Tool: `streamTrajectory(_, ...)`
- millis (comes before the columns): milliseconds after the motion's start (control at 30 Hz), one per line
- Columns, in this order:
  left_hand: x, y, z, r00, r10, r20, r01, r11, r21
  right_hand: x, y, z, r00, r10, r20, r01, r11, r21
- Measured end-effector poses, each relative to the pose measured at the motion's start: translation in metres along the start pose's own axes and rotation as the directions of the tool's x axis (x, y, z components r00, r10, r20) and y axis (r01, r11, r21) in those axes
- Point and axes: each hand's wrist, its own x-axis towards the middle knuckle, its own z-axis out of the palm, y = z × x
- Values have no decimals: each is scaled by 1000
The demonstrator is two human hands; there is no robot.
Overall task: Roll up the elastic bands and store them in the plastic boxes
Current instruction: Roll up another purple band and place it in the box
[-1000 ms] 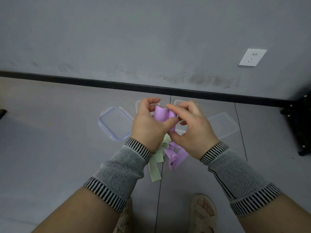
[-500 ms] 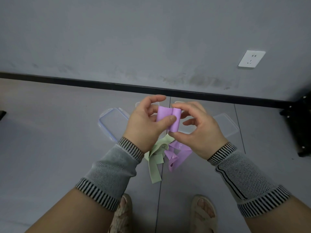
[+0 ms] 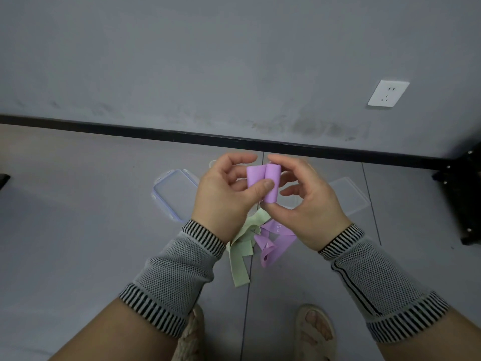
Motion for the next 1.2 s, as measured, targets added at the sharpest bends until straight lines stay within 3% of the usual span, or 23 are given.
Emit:
streamTrajectory(167,1,-2,-5,999,-35,14,36,997,-68,0,1,1,1000,-7,-15,7,1000,-20)
streamTrajectory(367,-6,-2,2,990,139,-14,-132,960,247,0,4,2,992,-113,-56,97,966,-239)
streamTrajectory(467,-8,-1,3,983,181,-34,-158,923,352,0,4,3,991,-129,-44,113,958,-262)
streamTrajectory(533,-6,2,1,994,102,-46,-86,960,265,0,4,3,994,-106,-34,98,975,-199)
streamTrajectory(633,-3,8,-5,998,-61,22,62,998,-9,0,1,2,997,-79,-4,78,993,-83)
streamTrajectory(733,0,7,-12,988,-108,109,121,985,-126,0,-3,1,997,-77,15,77,997,-23)
streamTrajectory(833,0,5,-10,991,-77,110,83,995,-52,0,-1,1,998,-59,7,59,997,-51)
streamTrajectory(933,-2,-2,-3,996,6,94,-26,976,218,-1,2,3,999,-37,7,38,985,-166)
streamTrajectory(1000,-3,-5,-1,995,29,100,-58,952,302,-2,4,4,1000,-17,19,21,978,-208)
streamTrajectory(1067,-2,-5,-2,995,5,97,-31,963,267,-1,3,5,1000,-4,29,9,984,-179)
streamTrajectory(1200,0,2,-9,983,-84,164,85,996,-1,-1,-2,1,996,43,75,-45,999,25)
